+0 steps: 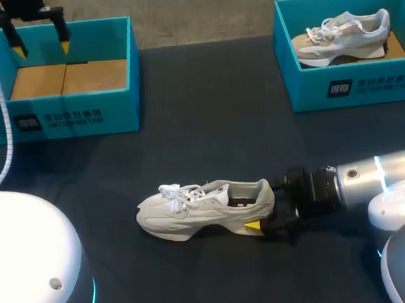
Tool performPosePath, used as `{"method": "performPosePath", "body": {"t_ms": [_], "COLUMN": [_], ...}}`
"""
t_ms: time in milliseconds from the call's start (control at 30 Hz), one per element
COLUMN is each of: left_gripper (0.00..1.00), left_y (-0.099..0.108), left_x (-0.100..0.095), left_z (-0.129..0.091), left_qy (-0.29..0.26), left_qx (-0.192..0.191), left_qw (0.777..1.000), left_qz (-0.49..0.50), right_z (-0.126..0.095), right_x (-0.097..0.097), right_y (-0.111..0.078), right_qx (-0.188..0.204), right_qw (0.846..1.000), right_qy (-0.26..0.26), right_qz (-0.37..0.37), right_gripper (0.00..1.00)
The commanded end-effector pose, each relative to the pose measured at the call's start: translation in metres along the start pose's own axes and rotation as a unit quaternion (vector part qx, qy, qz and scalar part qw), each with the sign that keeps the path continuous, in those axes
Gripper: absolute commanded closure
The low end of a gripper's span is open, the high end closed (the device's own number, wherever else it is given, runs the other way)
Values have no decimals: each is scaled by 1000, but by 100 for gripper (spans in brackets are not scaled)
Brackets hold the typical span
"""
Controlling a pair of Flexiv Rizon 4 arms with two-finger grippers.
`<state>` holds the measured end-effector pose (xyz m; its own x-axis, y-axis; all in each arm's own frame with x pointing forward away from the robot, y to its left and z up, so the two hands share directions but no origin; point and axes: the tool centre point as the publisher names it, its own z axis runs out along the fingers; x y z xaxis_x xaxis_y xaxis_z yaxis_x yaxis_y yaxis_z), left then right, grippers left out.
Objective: Take the shoe out of the shoebox, open the shoe tongue, remove and reinsert the insole, then place the shoe into the shoebox
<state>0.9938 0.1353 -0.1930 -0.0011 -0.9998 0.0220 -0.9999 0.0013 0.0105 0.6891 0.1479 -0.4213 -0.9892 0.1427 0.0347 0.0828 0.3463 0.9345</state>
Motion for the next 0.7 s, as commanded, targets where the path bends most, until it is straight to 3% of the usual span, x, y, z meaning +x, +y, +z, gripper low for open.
{"method": "performPosePath", "body": {"t_ms": [33,333,500,700], "left_gripper": [0,0,0,0], "left_y": [33,73,94,119], "left_x": [25,65,87,114], "left_z": [-9,-14,-12,-12], "left_qy": [-18,-25,-12,-10], "left_qx": [16,16,-19,-27], "left_qw": [1000,999,999,999], "left_qz": [-11,-26,-35,-28], "right_z": [1,1,1,1], "right_x": [2,2,2,2], "right_y": [2,2,2,2], "right_qx": [4,4,4,4], "right_qw": [1000,1000,1000,1000], "right_qy": [1,1,1,1], "right_qz": [0,0,0,0], "right_gripper": [100,100,100,100]}}
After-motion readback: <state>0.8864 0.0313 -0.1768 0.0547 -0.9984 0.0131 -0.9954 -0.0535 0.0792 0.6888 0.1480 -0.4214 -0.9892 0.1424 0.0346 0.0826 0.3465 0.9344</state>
